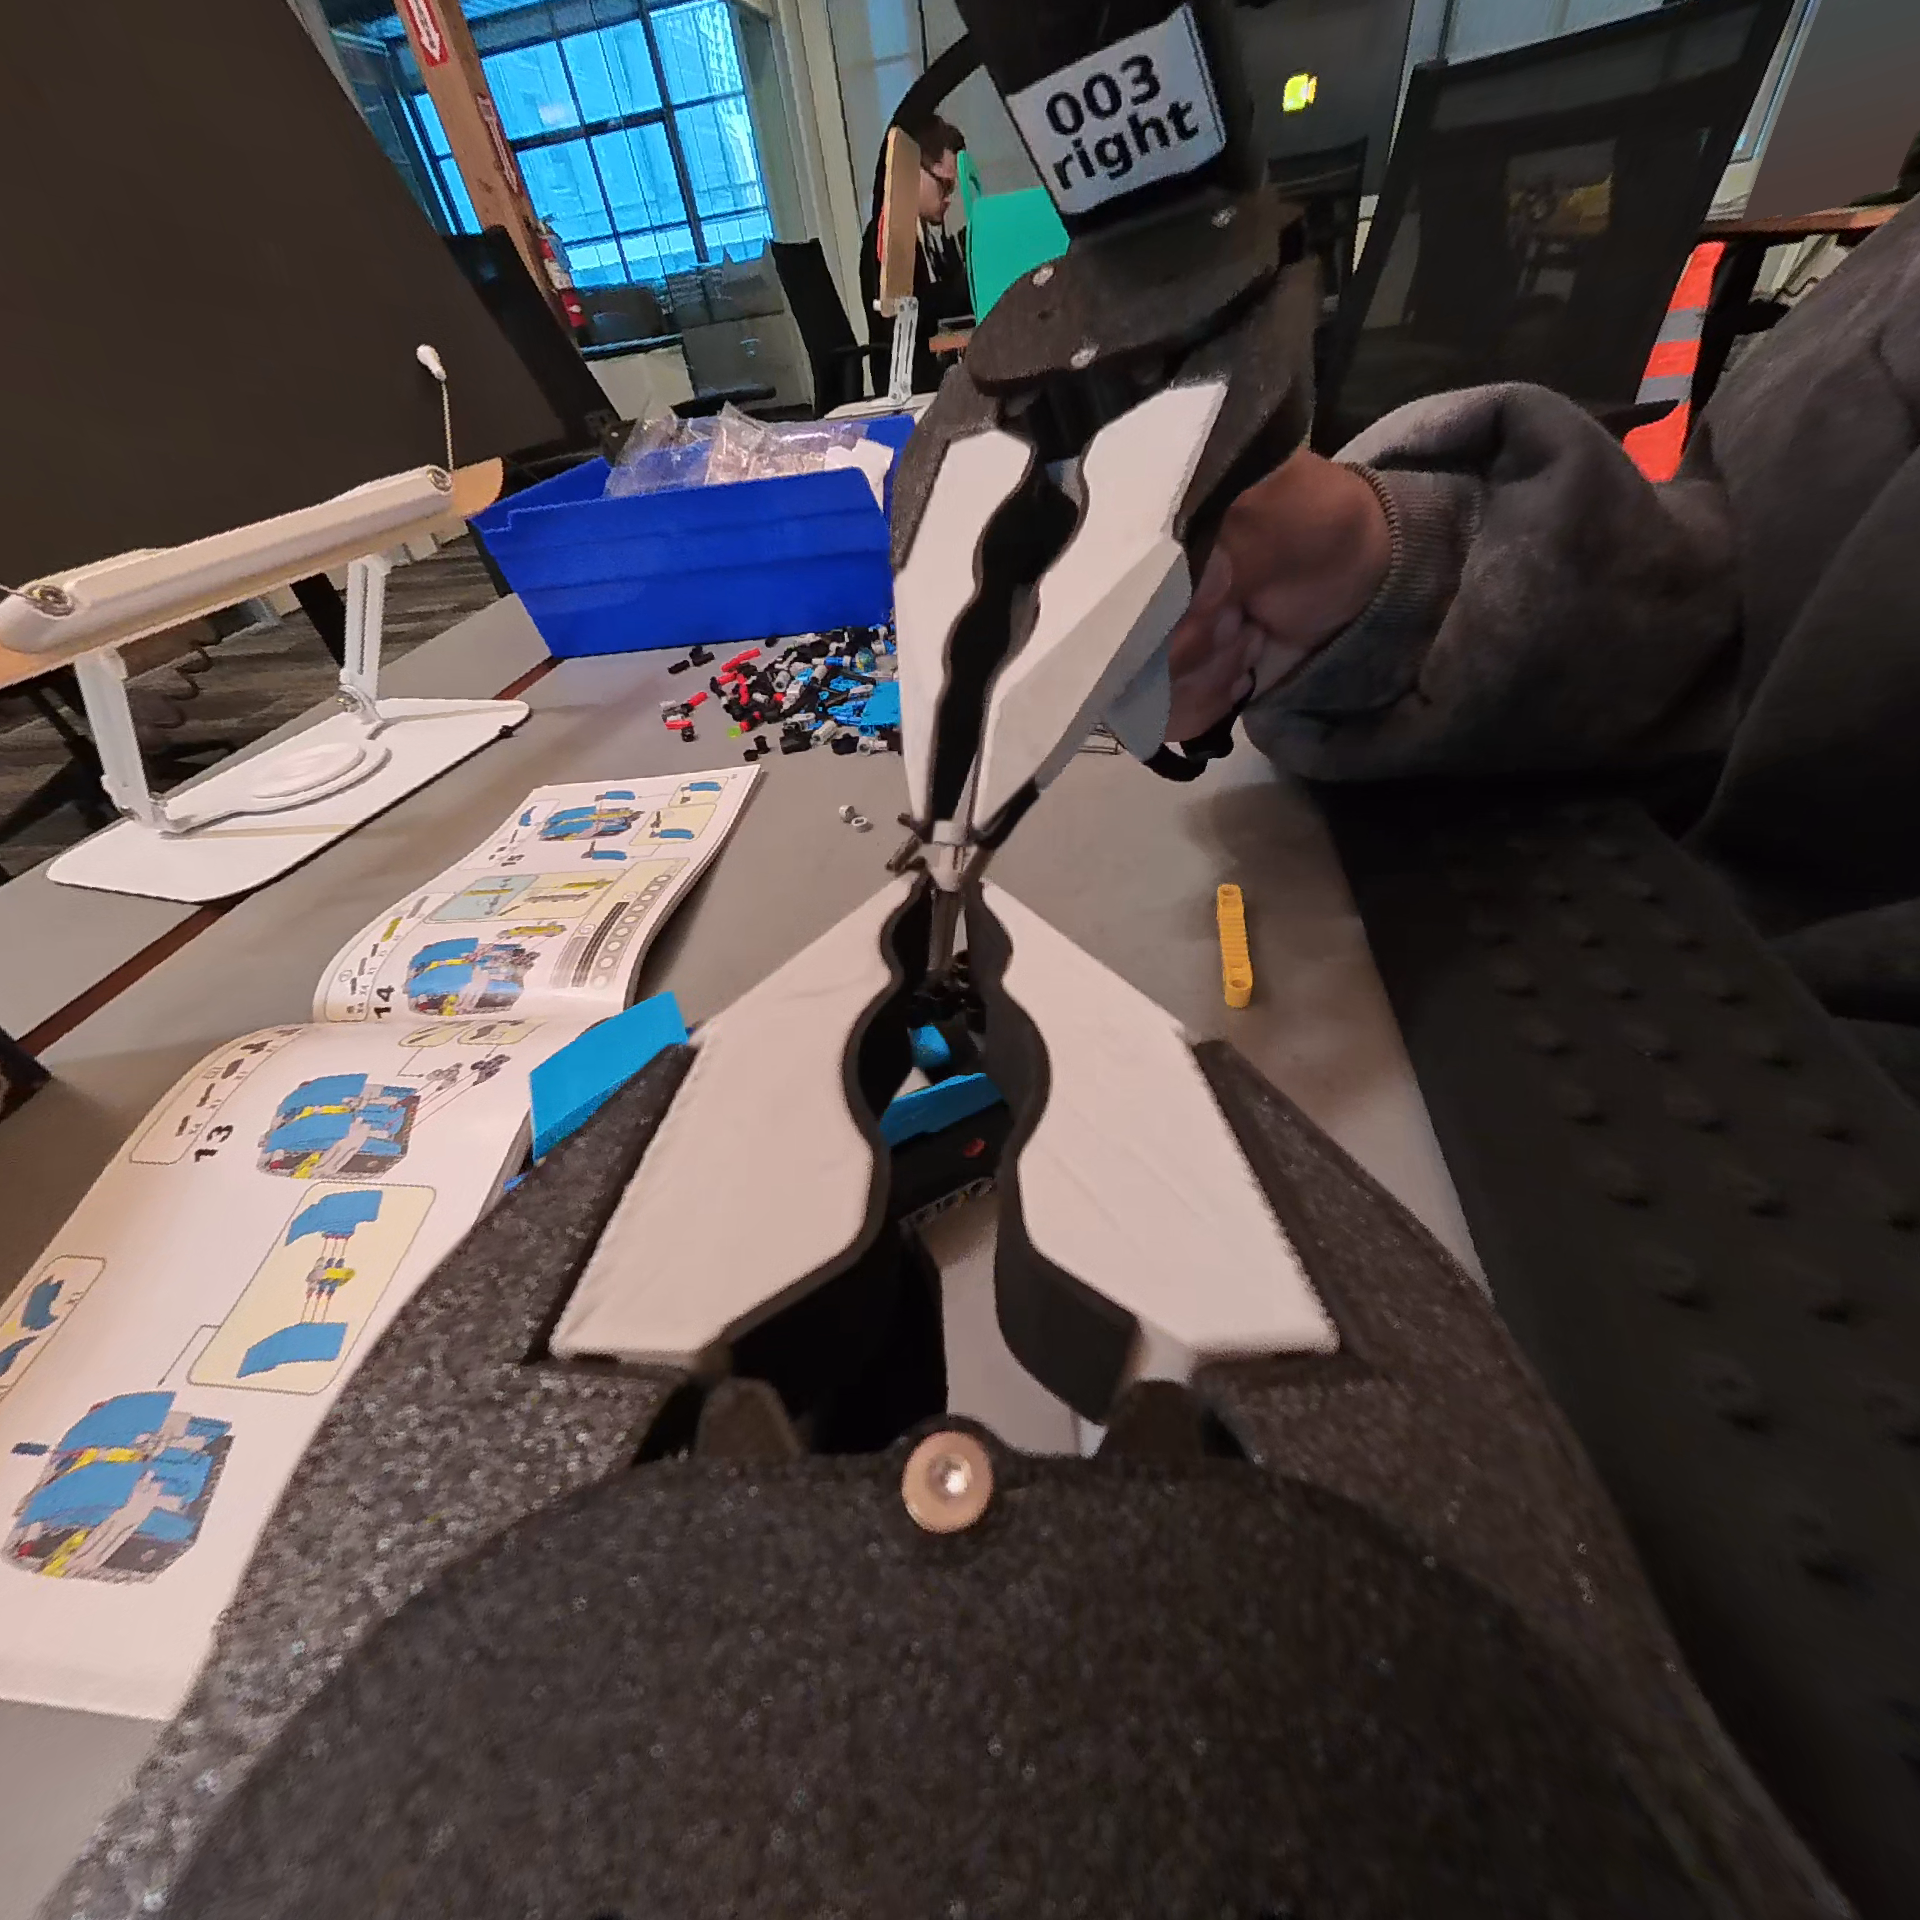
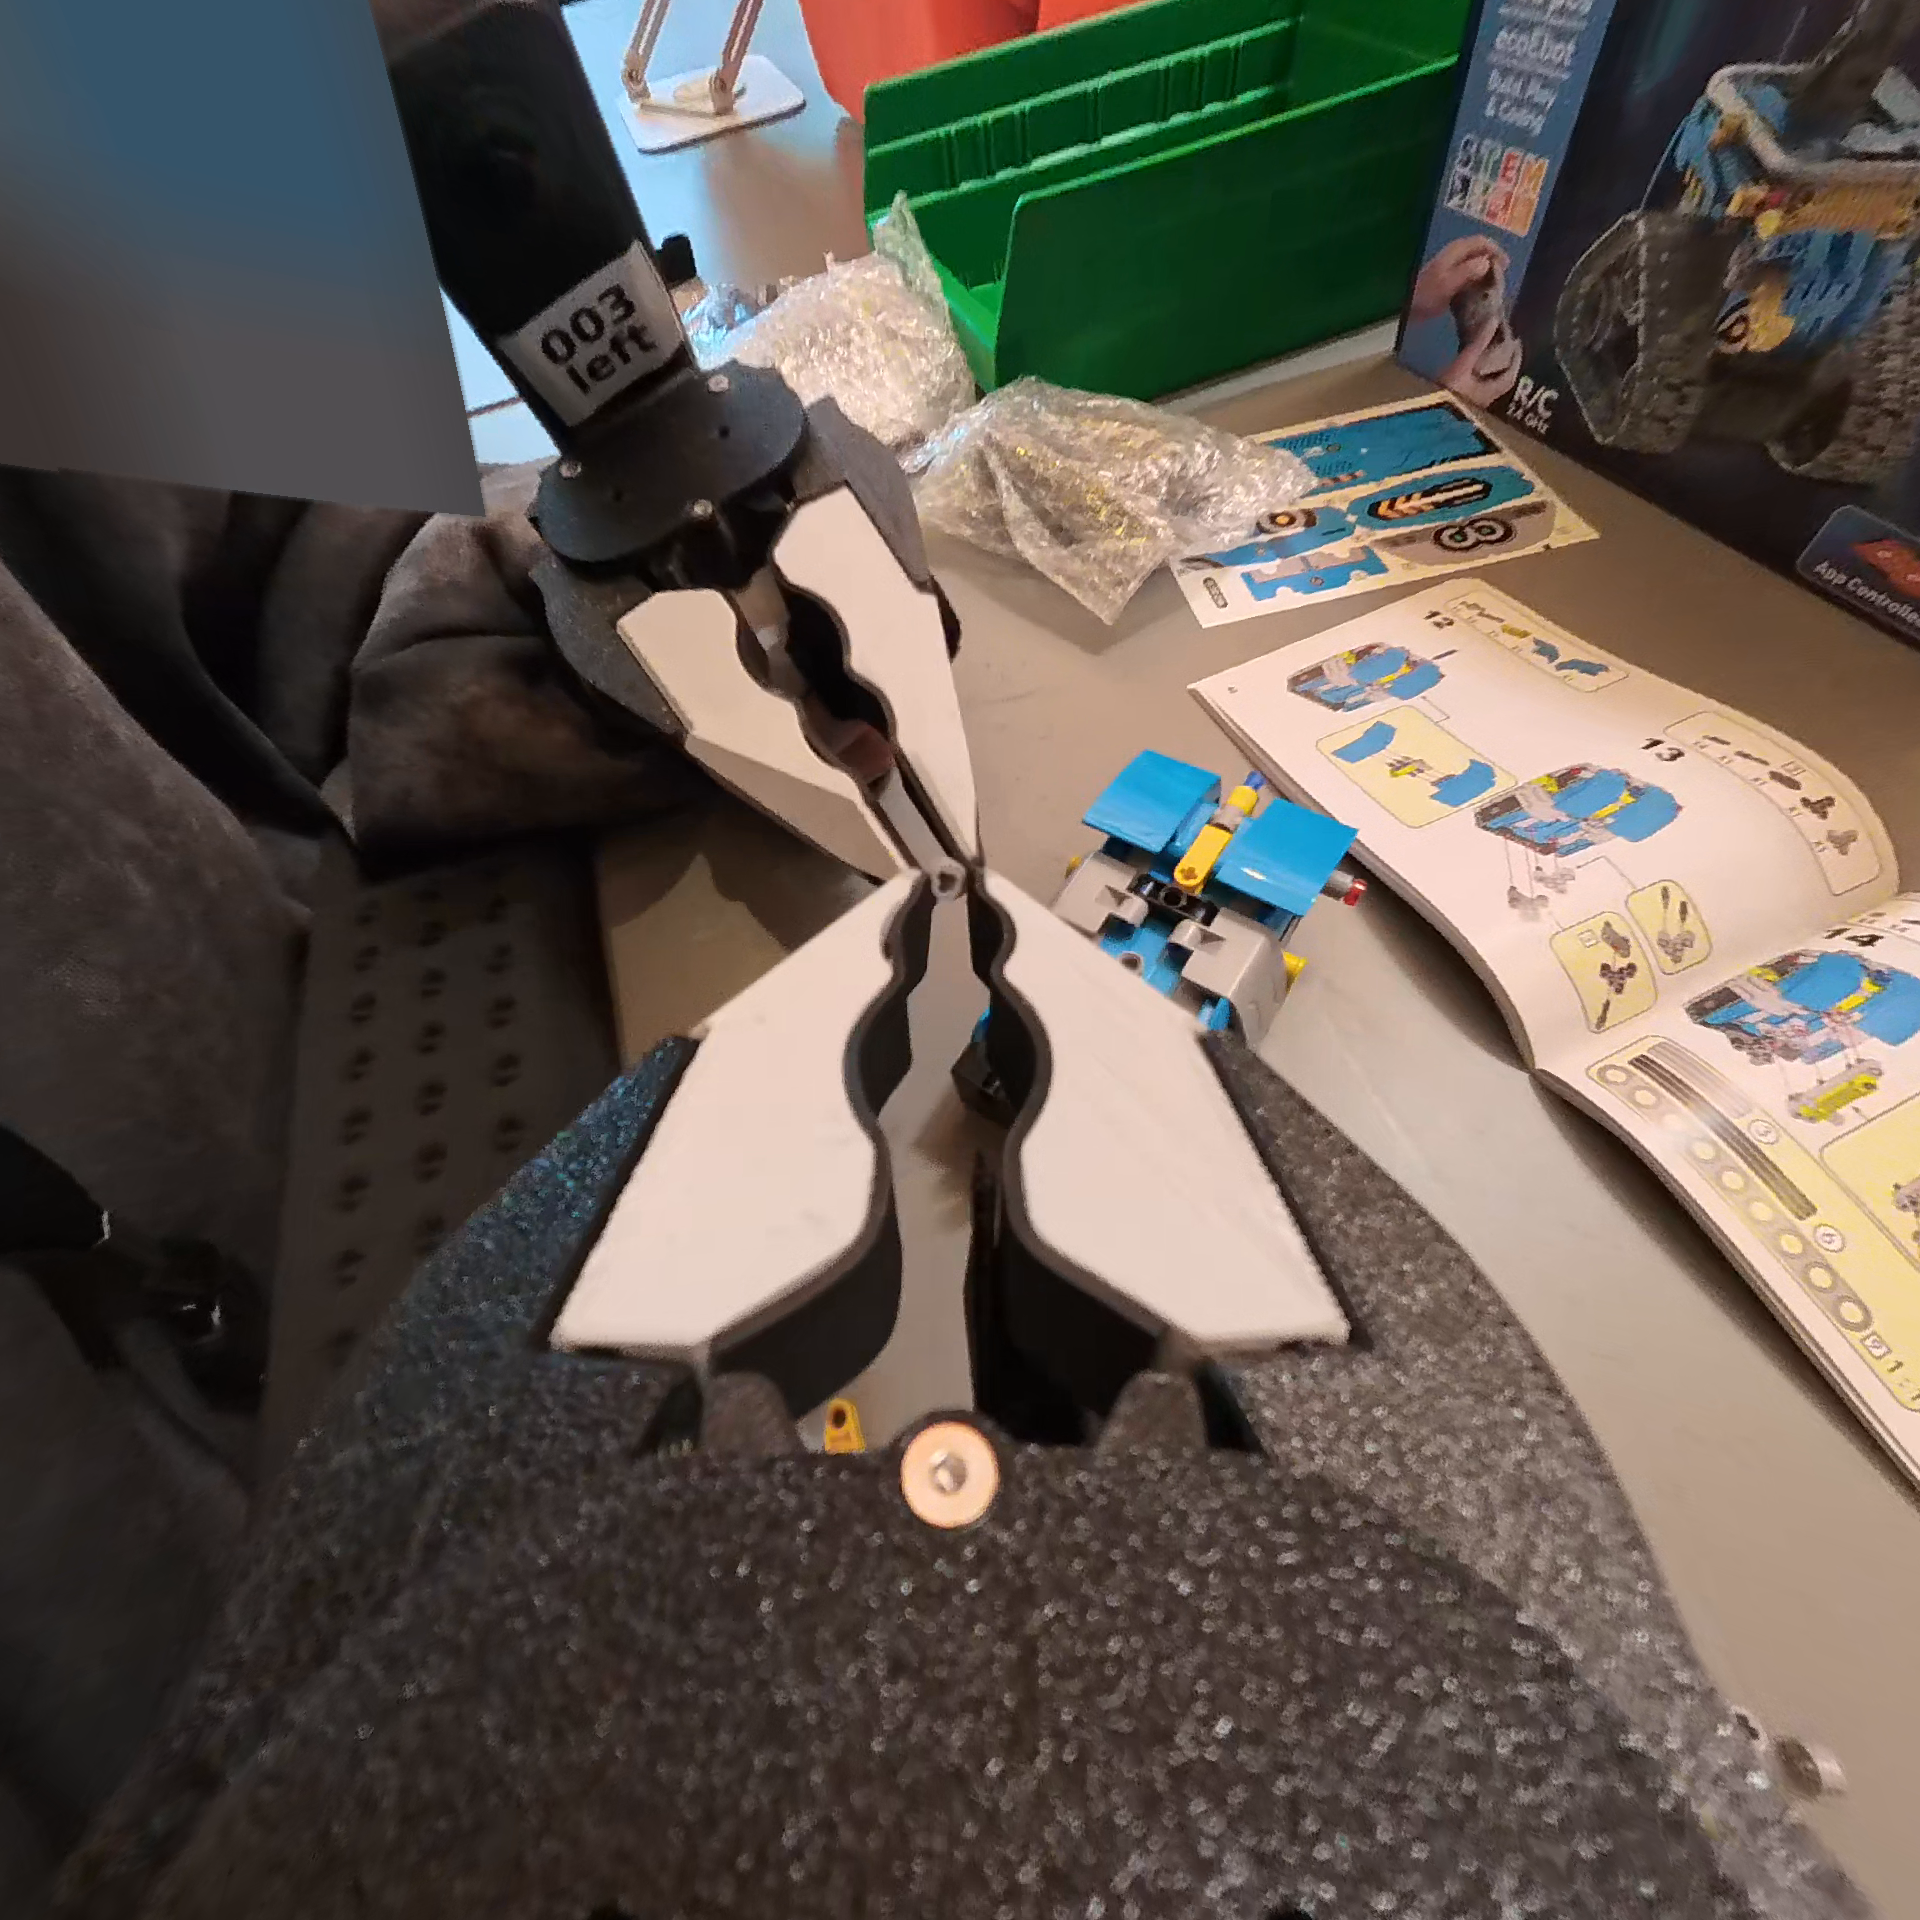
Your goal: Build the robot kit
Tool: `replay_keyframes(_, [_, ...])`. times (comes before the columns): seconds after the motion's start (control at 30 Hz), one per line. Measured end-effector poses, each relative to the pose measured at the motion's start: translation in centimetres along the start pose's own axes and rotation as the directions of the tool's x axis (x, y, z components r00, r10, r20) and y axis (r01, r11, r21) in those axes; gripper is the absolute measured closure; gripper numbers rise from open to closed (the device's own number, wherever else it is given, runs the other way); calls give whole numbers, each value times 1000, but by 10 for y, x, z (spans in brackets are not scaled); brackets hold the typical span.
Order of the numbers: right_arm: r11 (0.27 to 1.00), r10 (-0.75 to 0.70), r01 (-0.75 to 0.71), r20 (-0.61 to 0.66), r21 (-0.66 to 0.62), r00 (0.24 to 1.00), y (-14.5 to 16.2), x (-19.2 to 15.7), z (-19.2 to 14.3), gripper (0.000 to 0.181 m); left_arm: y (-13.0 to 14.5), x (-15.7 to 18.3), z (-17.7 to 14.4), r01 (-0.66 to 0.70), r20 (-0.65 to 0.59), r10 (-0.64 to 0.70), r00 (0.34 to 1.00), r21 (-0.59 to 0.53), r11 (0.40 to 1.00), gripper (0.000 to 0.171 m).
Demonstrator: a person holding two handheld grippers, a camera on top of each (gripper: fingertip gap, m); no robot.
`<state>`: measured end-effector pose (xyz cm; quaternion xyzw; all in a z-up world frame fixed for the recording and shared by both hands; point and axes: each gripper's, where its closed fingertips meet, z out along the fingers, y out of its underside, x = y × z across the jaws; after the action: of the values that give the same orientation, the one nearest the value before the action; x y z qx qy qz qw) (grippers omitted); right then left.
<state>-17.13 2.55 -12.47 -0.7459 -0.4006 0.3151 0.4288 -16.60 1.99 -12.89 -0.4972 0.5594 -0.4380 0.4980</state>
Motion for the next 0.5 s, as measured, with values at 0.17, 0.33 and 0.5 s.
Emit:
replay_keyframes(0.17, [1000,16,-16,32,-6,999,3,-2,1,175,2,1,1,-7,-3,7,1000,-17,1000,167])
replay_keyframes(0.33, [1000,-5,7,49,-29,999,7,-3,1,175,5,5,2,3,-32,-4,999,-32,999,167])
replay_keyframes(0.5, [991,-81,95,143,-95,986,11,-14,2,174,7,17,2,51,-125,-56,991,-45,998,167])
